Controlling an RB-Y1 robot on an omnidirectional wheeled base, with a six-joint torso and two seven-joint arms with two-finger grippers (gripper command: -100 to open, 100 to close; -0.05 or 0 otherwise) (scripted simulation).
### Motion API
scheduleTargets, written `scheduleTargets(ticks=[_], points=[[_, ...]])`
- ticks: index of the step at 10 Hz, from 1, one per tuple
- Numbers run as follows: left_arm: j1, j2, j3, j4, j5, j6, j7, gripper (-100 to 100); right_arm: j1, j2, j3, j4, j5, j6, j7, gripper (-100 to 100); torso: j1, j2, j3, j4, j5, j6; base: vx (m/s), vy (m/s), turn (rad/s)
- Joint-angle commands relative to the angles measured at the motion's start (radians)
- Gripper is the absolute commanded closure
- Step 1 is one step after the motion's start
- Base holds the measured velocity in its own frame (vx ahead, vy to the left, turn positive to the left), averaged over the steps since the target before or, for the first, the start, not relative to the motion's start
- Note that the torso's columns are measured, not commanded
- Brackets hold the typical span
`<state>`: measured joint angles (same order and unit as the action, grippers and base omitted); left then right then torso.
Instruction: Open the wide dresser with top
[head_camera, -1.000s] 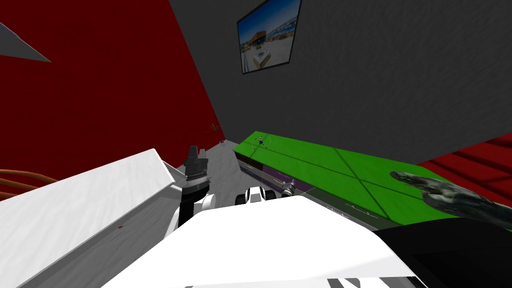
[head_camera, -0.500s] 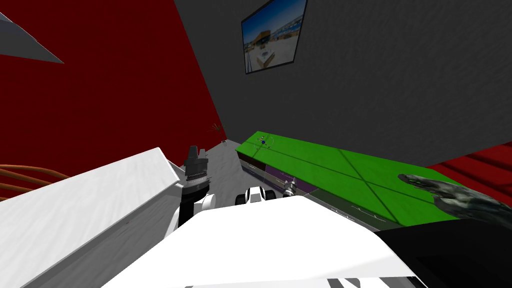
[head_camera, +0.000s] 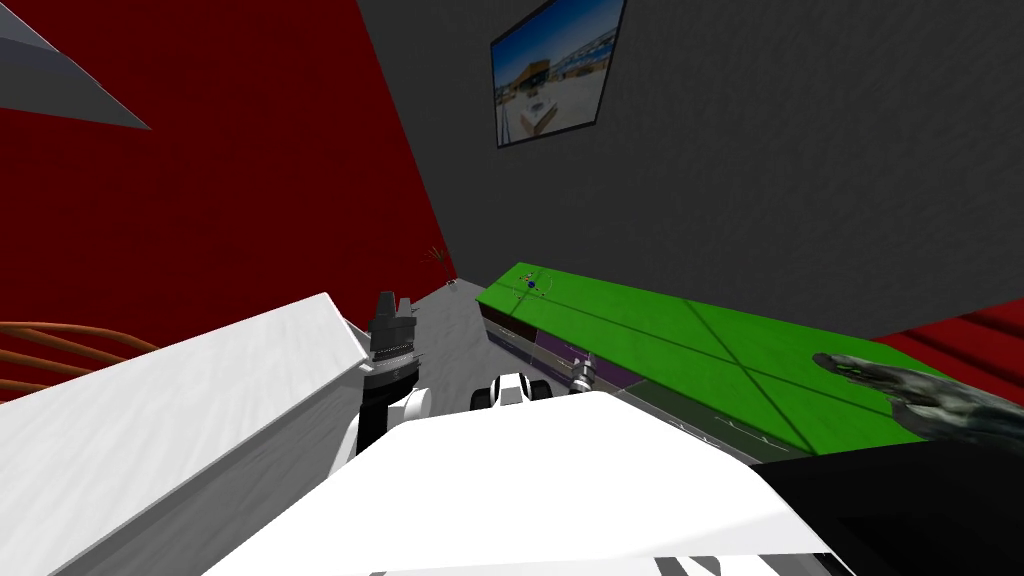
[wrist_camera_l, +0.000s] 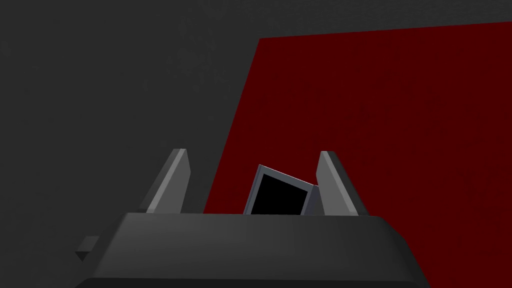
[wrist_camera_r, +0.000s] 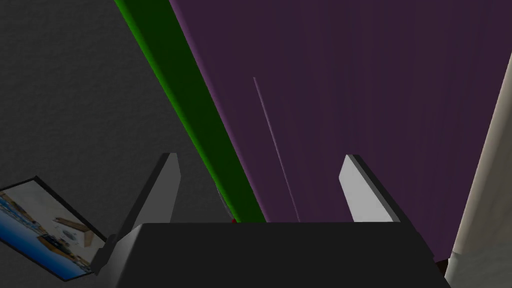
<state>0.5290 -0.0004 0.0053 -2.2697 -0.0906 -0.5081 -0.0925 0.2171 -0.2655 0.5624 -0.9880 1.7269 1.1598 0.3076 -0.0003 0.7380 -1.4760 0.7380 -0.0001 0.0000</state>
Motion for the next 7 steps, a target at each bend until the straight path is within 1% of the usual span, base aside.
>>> scheduleTargets(ticks=[1,2,3,4,5,7], points=[[0.0,0.0,0.0,0.0,0.0,0.0,0.0,0,-0.022,-0.01,0.009,0.056,0.06,0.048,0.018,-100,0.001,0.0,0.0,0.0,0.0,0.0,0.009,0.066,0.046],[0.0,0.0,0.0,0.0,0.0,0.0,0.0,0,-0.022,-0.004,0.009,0.058,0.048,0.038,0.004,-100,0.001,0.0,0.0,0.0,0.0,0.0,0.006,0.031,0.006],[0.0,0.0,0.0,0.0,0.0,0.0,0.0,0,-0.024,-0.004,0.009,0.061,0.05,0.042,0.005,-100,-0.001,0.0,0.0,0.0,0.0,0.0,0.001,0.007,-0.001],[0.0,0.0,0.0,0.0,0.0,0.0,0.0,0,-0.023,-0.004,0.009,0.061,0.05,0.042,0.005,100,-0.002,0.0,0.0,0.0,-0.001,0.0,0.0,0.0,0.0],[0.0,0.0,0.0,0.0,0.0,0.0,0.0,0,-0.014,-0.002,0.013,0.036,0.054,0.04,0.024,100,-0.001,0.0,0.0,0.0,0.0,0.0,-0.089,0.074,-0.048],[0.0,0.0,0.0,0.0,0.0,0.0,0.0,0,-0.007,-0.001,0.015,0.017,0.058,0.038,0.038,100,0.005,0.007,0.004,0.002,0.001,0.0,-0.17,0.108,-0.05]])
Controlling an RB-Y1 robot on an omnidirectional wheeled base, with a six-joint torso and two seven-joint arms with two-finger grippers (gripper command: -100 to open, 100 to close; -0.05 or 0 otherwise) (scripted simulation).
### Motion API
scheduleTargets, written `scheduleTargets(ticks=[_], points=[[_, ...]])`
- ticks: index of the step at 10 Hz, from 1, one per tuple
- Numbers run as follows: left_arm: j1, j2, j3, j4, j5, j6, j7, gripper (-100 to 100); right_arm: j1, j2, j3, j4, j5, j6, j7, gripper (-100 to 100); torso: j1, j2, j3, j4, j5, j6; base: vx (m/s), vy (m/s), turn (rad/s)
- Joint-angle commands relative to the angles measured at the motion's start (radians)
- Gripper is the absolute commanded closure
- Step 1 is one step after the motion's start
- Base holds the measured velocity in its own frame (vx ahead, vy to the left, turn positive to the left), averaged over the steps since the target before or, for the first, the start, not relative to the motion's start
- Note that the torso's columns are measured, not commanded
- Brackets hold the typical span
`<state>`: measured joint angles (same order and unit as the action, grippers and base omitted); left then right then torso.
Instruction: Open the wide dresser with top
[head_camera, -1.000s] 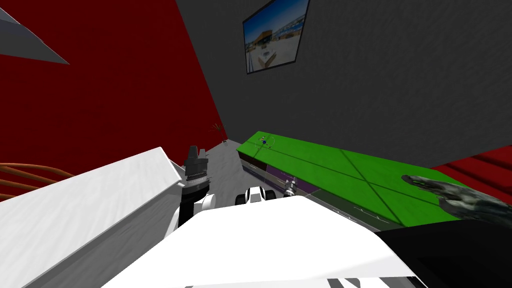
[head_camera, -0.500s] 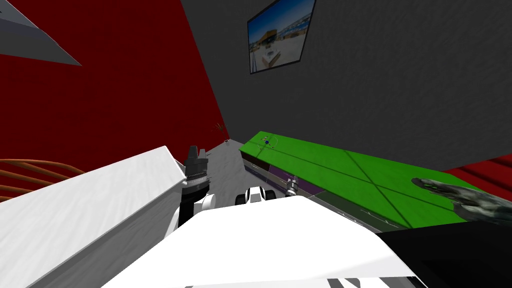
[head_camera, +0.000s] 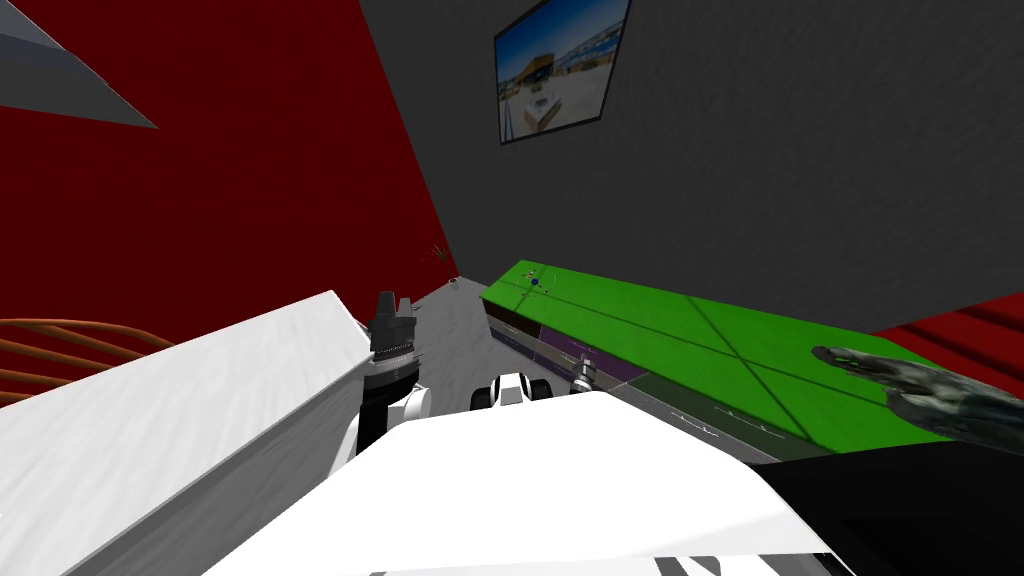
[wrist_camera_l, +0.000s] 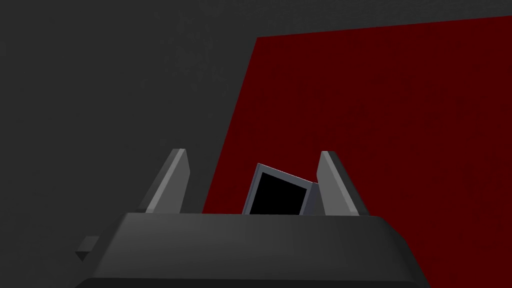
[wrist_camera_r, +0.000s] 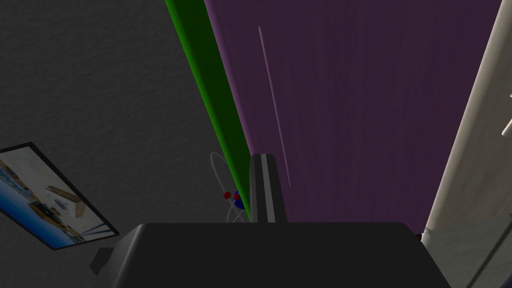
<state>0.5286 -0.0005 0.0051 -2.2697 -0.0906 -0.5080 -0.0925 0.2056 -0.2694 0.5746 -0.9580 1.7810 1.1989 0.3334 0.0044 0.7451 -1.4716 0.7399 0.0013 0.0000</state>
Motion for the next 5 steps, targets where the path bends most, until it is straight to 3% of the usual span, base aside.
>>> scheduleTargets(ticks=[1,2,3,5], points=[[0.0,0.0,0.0,0.0,0.0,0.0,0.0,0,0.009,0.004,0.005,-0.025,0.006,-0.002,0.022,100,-0.002,-0.003,-0.001,-0.001,-0.001,0.0,-0.166,0.127,-0.034],[0.0,0.0,0.0,0.0,0.0,0.0,0.0,0,0.008,0.002,0.003,-0.021,0.004,-0.002,0.017,100,-0.003,-0.006,-0.004,-0.002,-0.001,0.0,-0.08,0.065,-0.014],[0.0,0.0,0.0,0.0,0.0,0.0,0.0,0,0.008,-0.005,0.004,-0.013,0.008,0.0,0.014,-100,-0.008,-0.012,-0.007,-0.003,-0.002,0.0,0.038,-0.085,0.025],[0.001,0.001,0.001,0.0,0.0,0.0,0.0,0,0.006,-0.012,0.003,-0.003,0.01,0.002,0.01,-100,-0.014,-0.017,-0.01,-0.005,-0.004,0.0,0.107,-0.154,0.031]])
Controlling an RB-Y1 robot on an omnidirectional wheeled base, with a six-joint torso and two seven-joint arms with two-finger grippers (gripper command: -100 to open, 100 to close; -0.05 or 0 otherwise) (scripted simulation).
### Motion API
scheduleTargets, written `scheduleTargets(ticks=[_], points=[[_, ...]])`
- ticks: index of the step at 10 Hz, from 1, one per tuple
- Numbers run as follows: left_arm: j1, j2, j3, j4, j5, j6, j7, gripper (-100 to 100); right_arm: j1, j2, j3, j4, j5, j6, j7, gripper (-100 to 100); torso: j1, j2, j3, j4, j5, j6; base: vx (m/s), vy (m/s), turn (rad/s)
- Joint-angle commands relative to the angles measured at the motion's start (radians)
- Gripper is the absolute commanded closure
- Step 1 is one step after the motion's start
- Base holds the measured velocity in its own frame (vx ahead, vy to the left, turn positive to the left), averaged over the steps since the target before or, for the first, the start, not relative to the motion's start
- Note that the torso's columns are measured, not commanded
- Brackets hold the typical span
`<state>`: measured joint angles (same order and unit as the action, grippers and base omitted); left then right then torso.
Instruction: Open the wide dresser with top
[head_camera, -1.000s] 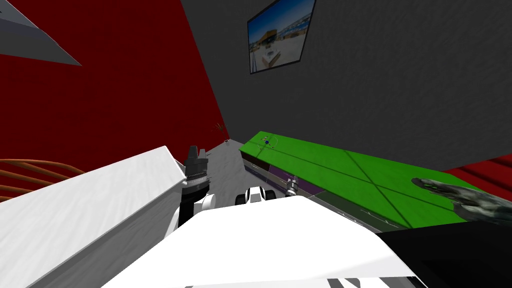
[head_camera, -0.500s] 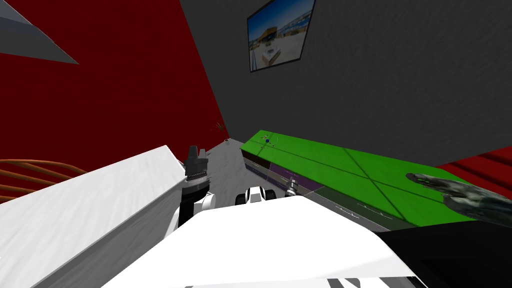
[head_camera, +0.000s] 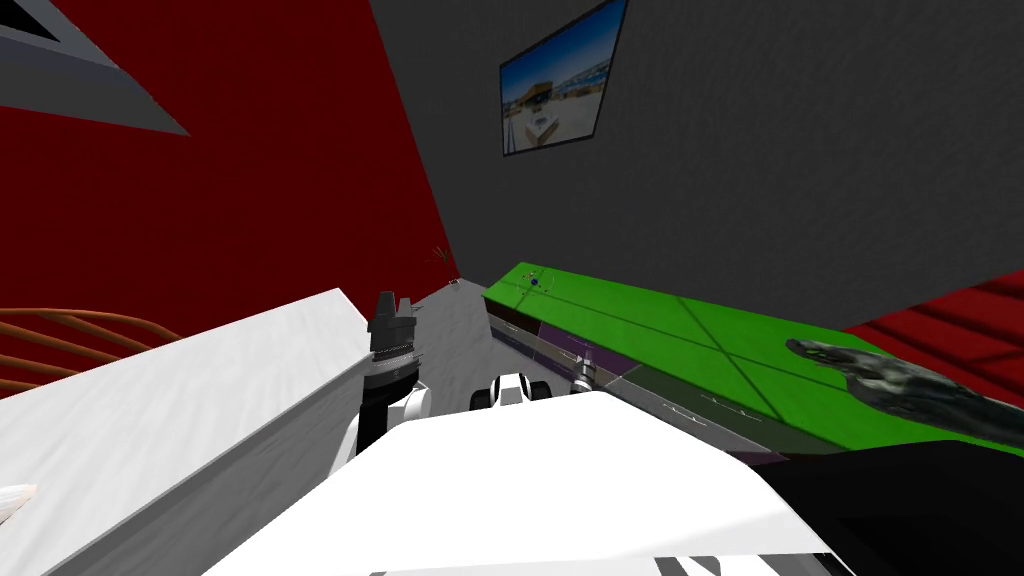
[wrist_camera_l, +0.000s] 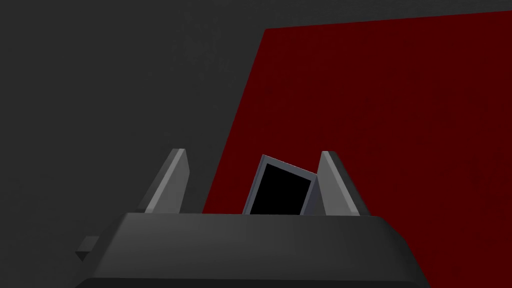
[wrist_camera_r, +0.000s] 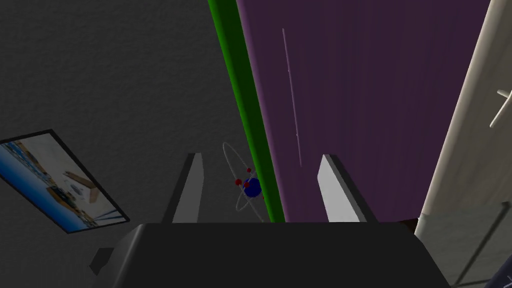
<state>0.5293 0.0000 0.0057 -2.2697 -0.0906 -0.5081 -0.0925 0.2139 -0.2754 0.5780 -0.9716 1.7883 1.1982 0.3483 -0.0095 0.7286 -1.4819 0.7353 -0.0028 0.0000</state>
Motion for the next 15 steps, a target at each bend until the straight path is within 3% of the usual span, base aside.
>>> scheduleTargets(ticks=[1,3,4,8,9,10,15], points=[[0.0,0.0,0.0,0.0,0.0,0.0,0.0,0,-0.003,-0.012,-0.001,0.019,0.005,0.004,-0.009,-100,0.005,0.004,0.003,0.001,0.002,0.0,0.106,-0.149,0.029],[0.0,0.0,0.0,0.0,0.0,0.0,0.0,0,-0.002,-0.011,-0.001,0.014,0.004,0.003,-0.008,-100,0.015,0.014,0.008,0.004,0.004,0.0,0.032,-0.044,0.005],[0.0,0.0,0.0,0.0,0.0,0.0,0.0,0,-0.002,-0.011,-0.001,0.014,0.004,0.003,-0.008,100,0.016,0.015,0.009,0.004,0.005,0.0,0.007,-0.007,0.0],[-0.001,-0.001,-0.001,0.0,0.0,0.0,0.0,0,0.027,0.001,0.014,-0.03,0.017,0.005,0.018,100,0.012,0.013,0.009,0.004,0.003,0.0,-0.149,0.09,-0.042],[-0.001,-0.001,-0.001,0.0,0.0,0.0,0.0,0,0.024,-0.001,0.012,-0.023,0.016,0.005,0.013,100,0.01,0.01,0.006,0.003,0.003,0.0,-0.081,0.053,-0.016],[0.0,0.0,0.0,0.0,0.0,0.0,0.0,0,0.019,-0.004,0.009,-0.011,0.013,0.006,0.007,-100,0.006,0.004,0.003,0.001,0.002,0.0,0.059,-0.042,0.031],[0.0,0.0,0.0,0.0,0.0,0.0,0.0,0,0.008,-0.01,0.003,0.008,0.009,0.006,-0.001,-100,0.009,0.011,0.007,0.003,0.003,0.0,0.117,-0.097,0.032]])
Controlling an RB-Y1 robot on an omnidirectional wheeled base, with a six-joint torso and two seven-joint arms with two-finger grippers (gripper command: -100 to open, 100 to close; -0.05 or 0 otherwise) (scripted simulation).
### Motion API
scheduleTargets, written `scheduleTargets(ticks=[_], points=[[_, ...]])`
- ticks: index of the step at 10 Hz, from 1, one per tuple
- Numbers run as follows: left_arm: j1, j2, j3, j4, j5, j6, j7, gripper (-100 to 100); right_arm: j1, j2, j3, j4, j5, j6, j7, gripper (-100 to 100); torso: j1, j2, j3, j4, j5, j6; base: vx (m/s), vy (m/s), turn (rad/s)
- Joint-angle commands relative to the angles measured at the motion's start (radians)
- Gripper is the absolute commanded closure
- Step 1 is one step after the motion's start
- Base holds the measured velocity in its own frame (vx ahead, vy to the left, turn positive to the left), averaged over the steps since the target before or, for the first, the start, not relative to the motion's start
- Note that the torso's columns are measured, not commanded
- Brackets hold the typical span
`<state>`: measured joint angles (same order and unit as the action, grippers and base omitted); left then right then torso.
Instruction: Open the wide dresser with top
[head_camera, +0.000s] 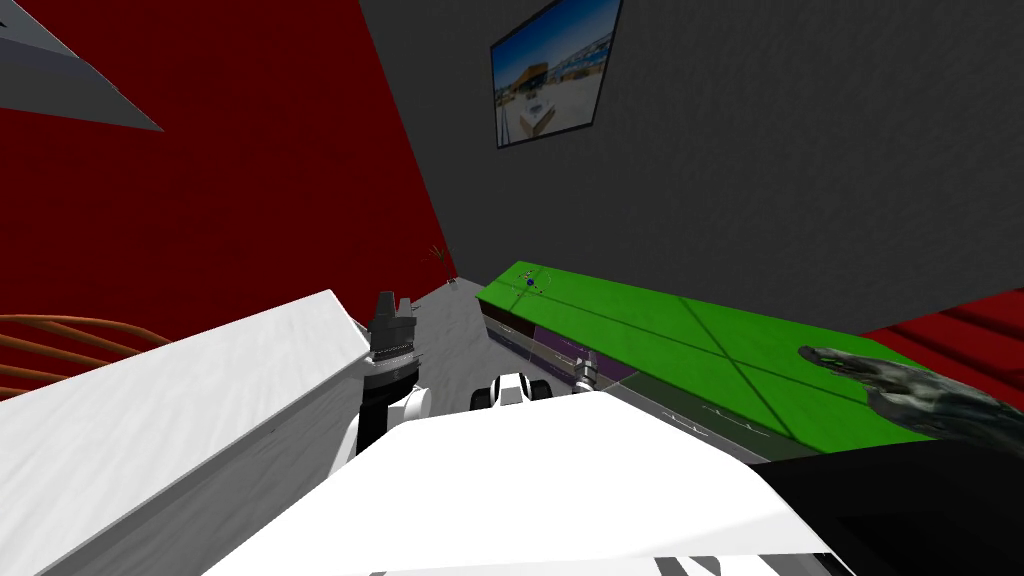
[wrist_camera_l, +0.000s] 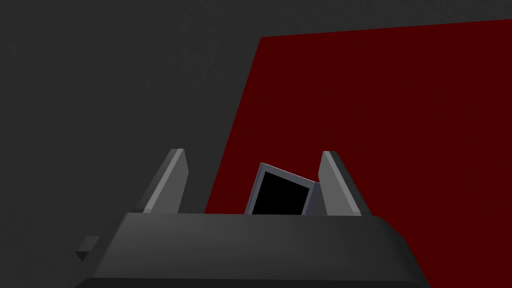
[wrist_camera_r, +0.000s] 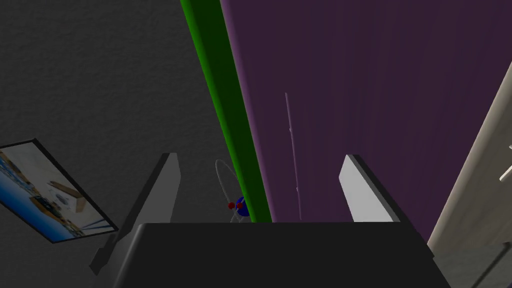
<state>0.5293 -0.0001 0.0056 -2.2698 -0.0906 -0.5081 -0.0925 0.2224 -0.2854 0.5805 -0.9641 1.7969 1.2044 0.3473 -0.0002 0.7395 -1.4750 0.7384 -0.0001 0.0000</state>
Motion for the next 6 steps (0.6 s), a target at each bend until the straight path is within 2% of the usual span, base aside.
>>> scheduleTargets(ticks=[1,2,3,6], points=[[0.0,0.0,0.0,0.0,0.0,0.0,0.0,0,-0.001,-0.001,-0.001,0.001,0.0,0.0,-0.001,-100,0.004,0.004,0.002,0.001,0.001,0.0,0.015,-0.014,-0.001],[0.0,0.0,0.0,0.0,0.0,0.0,0.0,0,-0.001,-0.001,-0.001,0.001,0.0,0.0,0.0,100,0.005,0.004,0.003,0.001,0.002,0.0,0.007,-0.006,0.0],[0.0,0.0,0.0,0.0,0.0,0.0,0.0,0,0.012,0.004,0.005,-0.019,0.006,0.001,0.012,100,0.003,0.002,0.001,0.001,0.001,0.0,-0.085,0.061,-0.041],[-0.001,-0.001,-0.001,0.0,0.0,0.0,0.0,0,0.03,0.01,0.014,-0.048,0.014,0.001,0.03,100,0.002,0.002,0.002,0.001,0.001,0.0,-0.167,0.112,-0.047]])
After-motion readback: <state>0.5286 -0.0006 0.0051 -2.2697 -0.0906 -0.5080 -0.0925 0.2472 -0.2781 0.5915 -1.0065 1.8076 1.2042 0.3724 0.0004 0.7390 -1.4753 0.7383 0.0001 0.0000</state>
